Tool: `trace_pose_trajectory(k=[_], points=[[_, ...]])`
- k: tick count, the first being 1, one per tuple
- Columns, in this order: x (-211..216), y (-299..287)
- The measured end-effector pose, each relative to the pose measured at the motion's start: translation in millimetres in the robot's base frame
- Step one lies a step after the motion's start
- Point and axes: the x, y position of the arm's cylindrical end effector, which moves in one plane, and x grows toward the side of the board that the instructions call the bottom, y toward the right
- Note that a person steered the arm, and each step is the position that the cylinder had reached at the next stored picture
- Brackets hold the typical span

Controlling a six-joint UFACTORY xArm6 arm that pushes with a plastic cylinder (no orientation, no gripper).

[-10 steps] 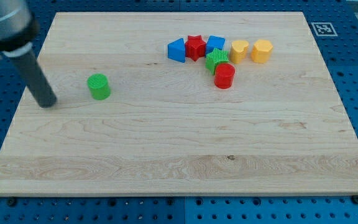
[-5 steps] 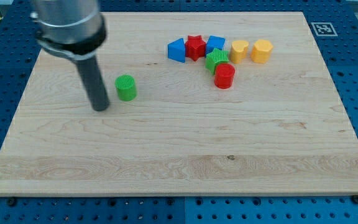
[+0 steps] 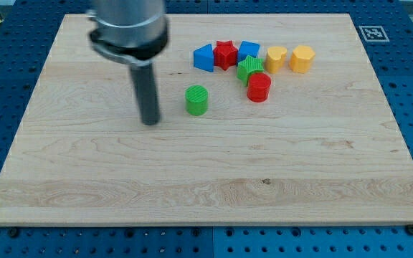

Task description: Slide the green circle towards the group of blocks

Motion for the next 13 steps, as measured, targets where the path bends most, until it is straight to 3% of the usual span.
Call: trace_pose_trajectory(k=[1,2,3,5,6,8,10,13], points=[[-40.7,-3.8],[-47.7,40.2],[-28.1,77.0],[-18.0,64.3],[3.4,95.8],[5.4,137.0],[-30.3,106.7],[-14.2,192.4]])
